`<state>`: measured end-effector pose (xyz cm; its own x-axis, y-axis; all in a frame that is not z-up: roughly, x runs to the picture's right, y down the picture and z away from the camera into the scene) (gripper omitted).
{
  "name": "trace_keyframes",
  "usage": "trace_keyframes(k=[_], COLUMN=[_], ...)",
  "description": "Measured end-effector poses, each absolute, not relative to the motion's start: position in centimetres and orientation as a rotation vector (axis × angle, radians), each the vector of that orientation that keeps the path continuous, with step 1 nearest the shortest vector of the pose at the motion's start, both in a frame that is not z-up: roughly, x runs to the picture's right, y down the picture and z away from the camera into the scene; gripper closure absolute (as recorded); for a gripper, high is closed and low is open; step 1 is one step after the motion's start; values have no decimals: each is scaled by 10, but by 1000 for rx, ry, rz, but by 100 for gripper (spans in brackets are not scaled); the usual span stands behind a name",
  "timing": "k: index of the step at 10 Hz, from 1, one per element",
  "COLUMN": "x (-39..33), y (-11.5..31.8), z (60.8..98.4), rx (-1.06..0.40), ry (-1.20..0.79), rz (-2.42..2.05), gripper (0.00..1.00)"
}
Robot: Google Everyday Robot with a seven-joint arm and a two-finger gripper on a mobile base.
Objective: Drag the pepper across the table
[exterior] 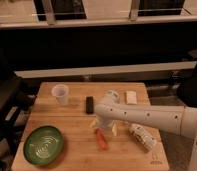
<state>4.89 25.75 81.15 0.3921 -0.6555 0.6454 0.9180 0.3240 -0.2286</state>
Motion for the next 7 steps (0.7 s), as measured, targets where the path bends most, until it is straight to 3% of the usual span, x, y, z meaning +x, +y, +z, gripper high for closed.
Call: trace_keyframes(k=[3,7], x=[50,51], y=[288,286], z=[816,814], rx=[-672,-675], ry=[-527,-526], rz=[-1064,-1065], gripper=[20,20])
